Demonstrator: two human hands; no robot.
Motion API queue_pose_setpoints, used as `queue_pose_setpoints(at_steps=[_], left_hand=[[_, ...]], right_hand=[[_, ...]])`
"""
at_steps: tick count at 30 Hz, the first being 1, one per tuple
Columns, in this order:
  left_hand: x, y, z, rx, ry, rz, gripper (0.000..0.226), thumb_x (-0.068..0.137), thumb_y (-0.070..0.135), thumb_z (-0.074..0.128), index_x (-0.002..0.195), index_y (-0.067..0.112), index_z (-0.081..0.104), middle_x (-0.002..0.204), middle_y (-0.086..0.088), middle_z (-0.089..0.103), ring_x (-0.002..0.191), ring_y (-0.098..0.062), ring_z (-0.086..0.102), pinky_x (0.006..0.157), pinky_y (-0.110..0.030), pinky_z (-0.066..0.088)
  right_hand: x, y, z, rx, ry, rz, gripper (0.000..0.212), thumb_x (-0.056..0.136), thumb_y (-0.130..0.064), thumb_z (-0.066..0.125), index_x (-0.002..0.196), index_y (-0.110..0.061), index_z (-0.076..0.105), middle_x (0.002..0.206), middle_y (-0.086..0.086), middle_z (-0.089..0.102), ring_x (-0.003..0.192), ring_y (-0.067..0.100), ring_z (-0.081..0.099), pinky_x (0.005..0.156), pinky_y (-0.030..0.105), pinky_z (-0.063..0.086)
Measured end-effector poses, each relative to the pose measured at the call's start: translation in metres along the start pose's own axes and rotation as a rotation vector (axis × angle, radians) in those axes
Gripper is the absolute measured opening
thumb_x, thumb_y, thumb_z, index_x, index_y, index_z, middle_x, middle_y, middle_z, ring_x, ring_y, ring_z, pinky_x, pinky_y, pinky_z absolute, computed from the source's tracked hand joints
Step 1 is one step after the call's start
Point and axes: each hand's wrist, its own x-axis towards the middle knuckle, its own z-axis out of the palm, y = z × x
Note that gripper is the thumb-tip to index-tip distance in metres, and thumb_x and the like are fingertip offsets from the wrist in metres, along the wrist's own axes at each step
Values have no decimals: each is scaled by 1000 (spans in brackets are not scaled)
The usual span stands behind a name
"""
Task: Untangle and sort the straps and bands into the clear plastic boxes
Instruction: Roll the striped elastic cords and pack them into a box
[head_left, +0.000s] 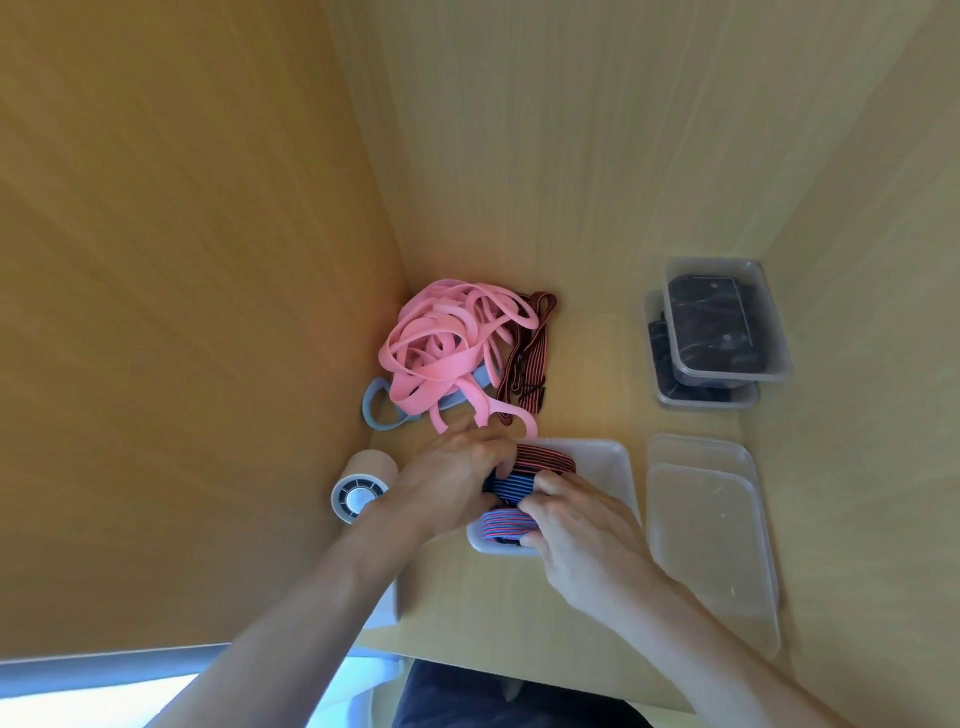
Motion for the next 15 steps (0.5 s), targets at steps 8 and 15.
queue_pose_setpoints(at_steps=[8, 15], left_hand=[[-5, 3, -11, -110, -91, -66, 27, 80, 9, 64, 100, 28, 66, 136, 9, 57, 125, -16, 44, 95, -42, 47], [-26, 5, 7, -306, 61, -55, 34, 82, 34, 78, 114, 28, 68, 157, 16, 37, 143, 0, 32, 112, -16, 29]], right_hand=[[5, 0, 1, 37, 42, -26, 17, 93, -29, 62, 92, -24, 46, 101, -5, 57, 97, 21, 59, 65, 30, 32], [-2, 13, 13, 187, 96, -19, 22, 102, -31, 49, 95, -20, 67, 103, -11, 41, 98, 8, 46, 69, 29, 41]])
